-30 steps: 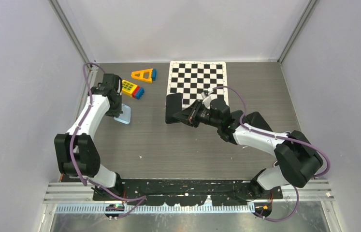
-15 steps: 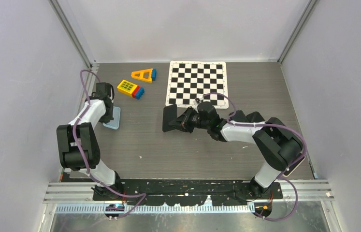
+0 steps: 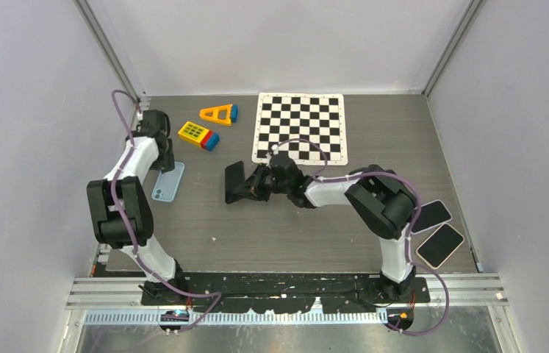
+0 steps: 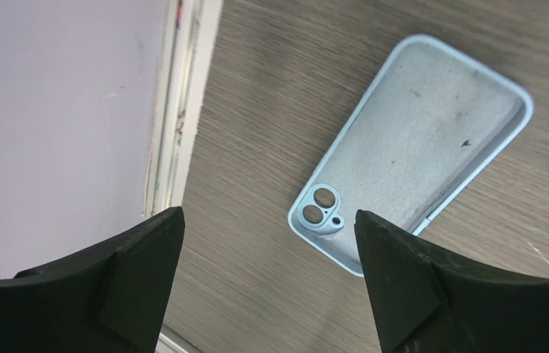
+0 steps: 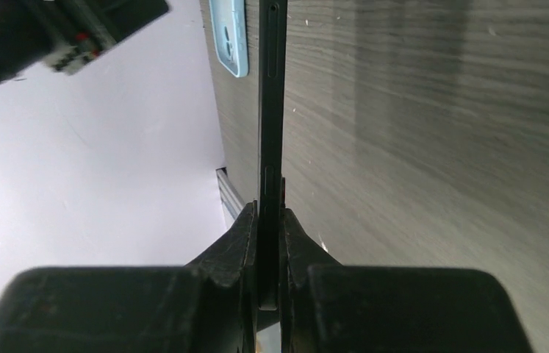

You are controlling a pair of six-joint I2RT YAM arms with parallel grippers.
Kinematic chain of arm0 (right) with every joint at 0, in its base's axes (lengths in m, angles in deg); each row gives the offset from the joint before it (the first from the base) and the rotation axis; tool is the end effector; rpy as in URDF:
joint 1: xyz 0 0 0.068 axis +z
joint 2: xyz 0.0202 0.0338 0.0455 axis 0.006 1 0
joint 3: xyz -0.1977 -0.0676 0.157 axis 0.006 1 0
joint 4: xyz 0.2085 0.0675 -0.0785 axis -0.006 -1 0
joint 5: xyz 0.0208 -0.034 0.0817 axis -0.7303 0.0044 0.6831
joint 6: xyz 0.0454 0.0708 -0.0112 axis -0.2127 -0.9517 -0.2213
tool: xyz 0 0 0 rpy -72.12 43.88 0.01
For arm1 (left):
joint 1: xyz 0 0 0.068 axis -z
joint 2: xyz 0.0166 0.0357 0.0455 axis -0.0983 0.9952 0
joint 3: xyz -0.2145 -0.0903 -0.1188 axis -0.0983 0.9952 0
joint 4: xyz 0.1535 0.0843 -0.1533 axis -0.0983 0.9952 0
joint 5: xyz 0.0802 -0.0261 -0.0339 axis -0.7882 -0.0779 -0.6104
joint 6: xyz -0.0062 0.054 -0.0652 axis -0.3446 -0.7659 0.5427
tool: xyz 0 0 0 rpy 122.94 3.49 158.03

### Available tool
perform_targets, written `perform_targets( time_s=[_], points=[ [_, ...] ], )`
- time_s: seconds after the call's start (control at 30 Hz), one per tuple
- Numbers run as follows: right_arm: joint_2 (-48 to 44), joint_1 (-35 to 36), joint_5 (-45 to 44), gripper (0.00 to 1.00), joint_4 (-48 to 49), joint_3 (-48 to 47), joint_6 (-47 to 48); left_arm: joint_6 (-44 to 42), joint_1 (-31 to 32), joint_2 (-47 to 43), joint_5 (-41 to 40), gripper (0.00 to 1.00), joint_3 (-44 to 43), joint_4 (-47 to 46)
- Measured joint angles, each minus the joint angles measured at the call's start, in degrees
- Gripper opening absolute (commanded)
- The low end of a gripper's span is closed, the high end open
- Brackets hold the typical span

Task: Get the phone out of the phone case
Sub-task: Place the phone at the center of the board.

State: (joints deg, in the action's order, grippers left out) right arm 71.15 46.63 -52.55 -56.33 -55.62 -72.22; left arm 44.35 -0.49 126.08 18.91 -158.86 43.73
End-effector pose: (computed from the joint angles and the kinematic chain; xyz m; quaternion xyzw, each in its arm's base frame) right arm 0.2685 0.3175 0.1588 0.1023 0.8294 0.5304 0.1423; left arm 0.3305 0.0706 0.1964 -0.1214 0.9383 0.2422 0.2151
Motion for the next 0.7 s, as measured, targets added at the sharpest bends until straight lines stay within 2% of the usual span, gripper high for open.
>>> perform_targets(
  time_s=[0.13,0.5,0.7],
  points=[
    [7.45,2.69,-1.88,0.01,-1.46,-8.15,1.55,4.96,0.0,-3.13,0.98,0.85,-3.74,4.31],
    [25.97,8.72,-9.05,0.01,-1.11,-28.41,2.47,19.26,0.0,-29.03,21.97,0.83,0.72,5.4],
    [33.29,10.97,-12.17,0.09,-2.43,-39.39,1.46,23.04,0.0,-38.4,32.35,0.84,3.74,4.52]
  ],
)
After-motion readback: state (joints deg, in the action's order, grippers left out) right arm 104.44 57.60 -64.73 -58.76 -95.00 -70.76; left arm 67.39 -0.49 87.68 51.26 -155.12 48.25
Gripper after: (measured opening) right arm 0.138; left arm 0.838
